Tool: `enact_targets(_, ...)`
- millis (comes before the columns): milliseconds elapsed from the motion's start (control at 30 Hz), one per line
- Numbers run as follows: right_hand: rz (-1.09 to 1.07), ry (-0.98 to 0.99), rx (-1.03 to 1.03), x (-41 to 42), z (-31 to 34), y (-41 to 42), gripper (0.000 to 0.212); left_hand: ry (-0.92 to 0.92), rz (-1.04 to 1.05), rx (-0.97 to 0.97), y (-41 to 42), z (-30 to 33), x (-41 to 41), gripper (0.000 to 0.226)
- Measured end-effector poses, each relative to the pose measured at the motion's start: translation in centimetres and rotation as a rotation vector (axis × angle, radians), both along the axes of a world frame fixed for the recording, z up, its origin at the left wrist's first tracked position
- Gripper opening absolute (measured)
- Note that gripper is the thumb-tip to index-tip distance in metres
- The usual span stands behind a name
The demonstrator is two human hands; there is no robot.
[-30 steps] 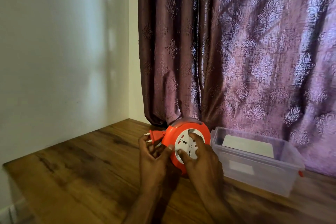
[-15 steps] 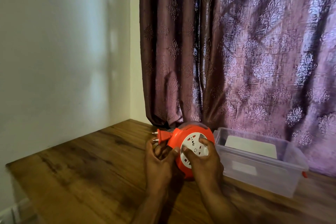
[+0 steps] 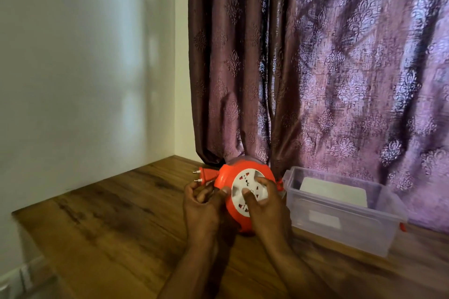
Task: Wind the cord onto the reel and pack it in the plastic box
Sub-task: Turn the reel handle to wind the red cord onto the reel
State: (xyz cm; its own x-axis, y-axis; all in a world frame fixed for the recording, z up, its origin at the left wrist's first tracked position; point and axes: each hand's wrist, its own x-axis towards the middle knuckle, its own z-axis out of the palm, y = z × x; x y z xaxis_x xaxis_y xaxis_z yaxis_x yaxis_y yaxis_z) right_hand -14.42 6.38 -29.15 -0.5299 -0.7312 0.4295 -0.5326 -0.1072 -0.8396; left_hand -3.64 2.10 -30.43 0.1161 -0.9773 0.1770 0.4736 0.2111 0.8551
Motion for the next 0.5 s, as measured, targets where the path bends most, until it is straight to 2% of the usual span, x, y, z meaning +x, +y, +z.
enact_targets(133,-0.026,0.262,0.002,-0.1,0.5,0.3,0.037,0.119,0.033,0.1,-0.6,1.7,2.8,0.049)
enact_targets(233,-0.061,0.322,0.029,-0.5,0.0,0.3,0.042,0.163,0.032,0.193,-1.0,1.6,5.7,0.036)
enact_targets(300,0.021,0.258,0.154,-0.5,-0.5,0.2,0.049,0.169,0.007,0.265,-1.0,1.0,7.5,0.022)
enact_targets(333,0.108,0.16,0.218,-0.2,-0.7,0.1,0.049,0.159,0.009,0.293,-1.0,0.6,8.2,0.018)
enact_targets(367,0.212,0.033,0.268,0.3,-1.0,0.0,0.046,0.148,0.016,0.316,-1.0,0.2,8.7,0.02)
enact_targets(433,0.36,-0.169,0.354,1.3,-1.6,-0.1,0.039,0.134,0.029,0.363,-0.8,-0.7,9.5,0.041)
enact_targets(500,0.391,-0.207,0.396,2.0,-2.2,-0.5,0.036,0.109,0.067,0.375,-0.3,-1.2,9.7,0.043)
